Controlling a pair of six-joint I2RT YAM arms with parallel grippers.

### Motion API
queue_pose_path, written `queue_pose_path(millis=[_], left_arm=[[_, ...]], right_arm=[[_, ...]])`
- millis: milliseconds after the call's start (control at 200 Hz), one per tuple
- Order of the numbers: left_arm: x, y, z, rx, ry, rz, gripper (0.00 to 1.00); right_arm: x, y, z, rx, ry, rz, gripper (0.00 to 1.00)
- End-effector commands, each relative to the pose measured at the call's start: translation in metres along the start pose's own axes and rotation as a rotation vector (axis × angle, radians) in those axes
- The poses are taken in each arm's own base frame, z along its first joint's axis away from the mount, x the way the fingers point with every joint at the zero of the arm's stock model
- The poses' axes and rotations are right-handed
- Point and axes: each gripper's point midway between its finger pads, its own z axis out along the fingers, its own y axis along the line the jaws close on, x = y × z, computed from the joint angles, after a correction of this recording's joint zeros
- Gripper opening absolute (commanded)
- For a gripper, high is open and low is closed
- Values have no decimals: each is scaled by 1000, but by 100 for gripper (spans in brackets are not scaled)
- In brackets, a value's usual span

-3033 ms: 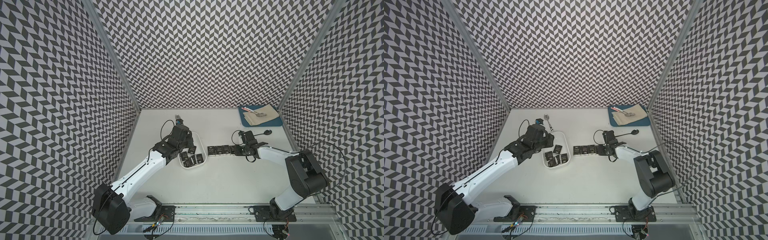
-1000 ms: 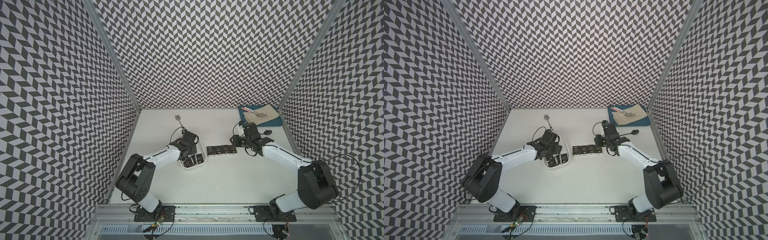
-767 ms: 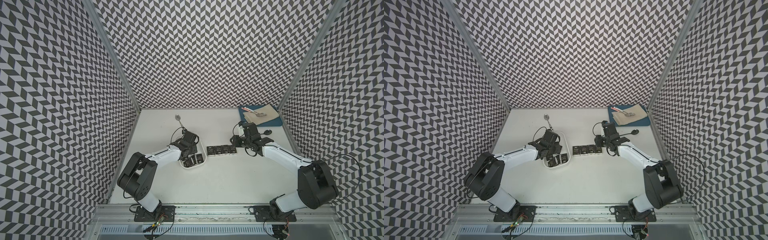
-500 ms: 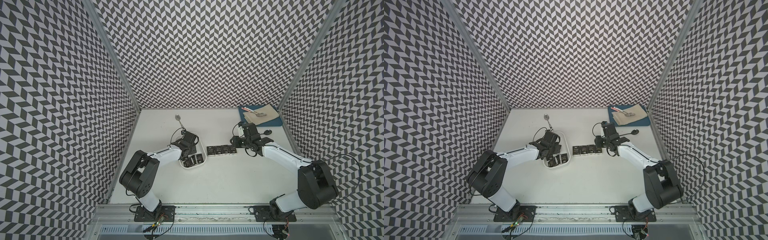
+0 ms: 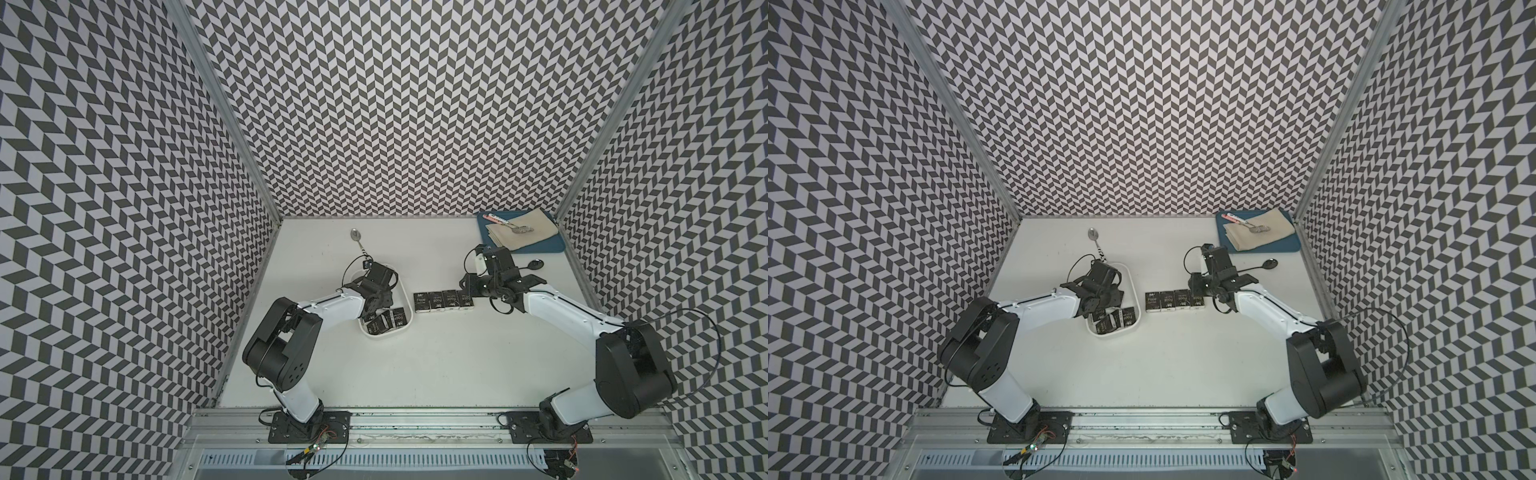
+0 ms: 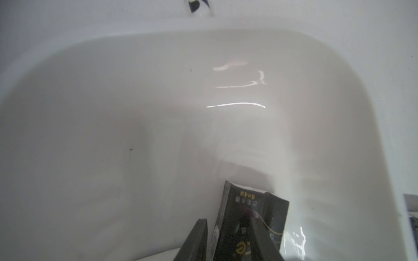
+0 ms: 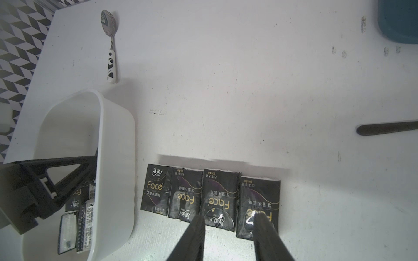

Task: Take the pocket tissues out of the storage box
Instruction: Pick up the pocket tissues from the storage box.

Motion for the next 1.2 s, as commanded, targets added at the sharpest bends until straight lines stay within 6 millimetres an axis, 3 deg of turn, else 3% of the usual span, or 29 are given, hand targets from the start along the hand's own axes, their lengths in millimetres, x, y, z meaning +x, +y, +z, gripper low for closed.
queue_pose_path(millis=[0,230,416,651,1001,1077,1197], left_arm=[[11,2,7,16,23,-3,35],[23,6,18,9,45,-24,30],[20,4,16,19,33,-42,15],[-14,0,-10,13,-57,-79,1],[-77,-13,-77,15,-238,-95,1],[-89,-23,-91,43,-269,-84,1],[-104,-60,-100,140,-273,-38,2]], right_arm=[[-14,8,-8,-10,-54,-19,40],[-11,8,-7,-10,-53,-21,41],[-9,11,-5,-11,-47,-28,41],[-11,15,-7,-15,-54,-32,41],[-24,20,-19,-21,-92,-33,41],[-28,21,-22,-20,-105,-33,41],[-33,20,-23,-8,-111,-31,41]])
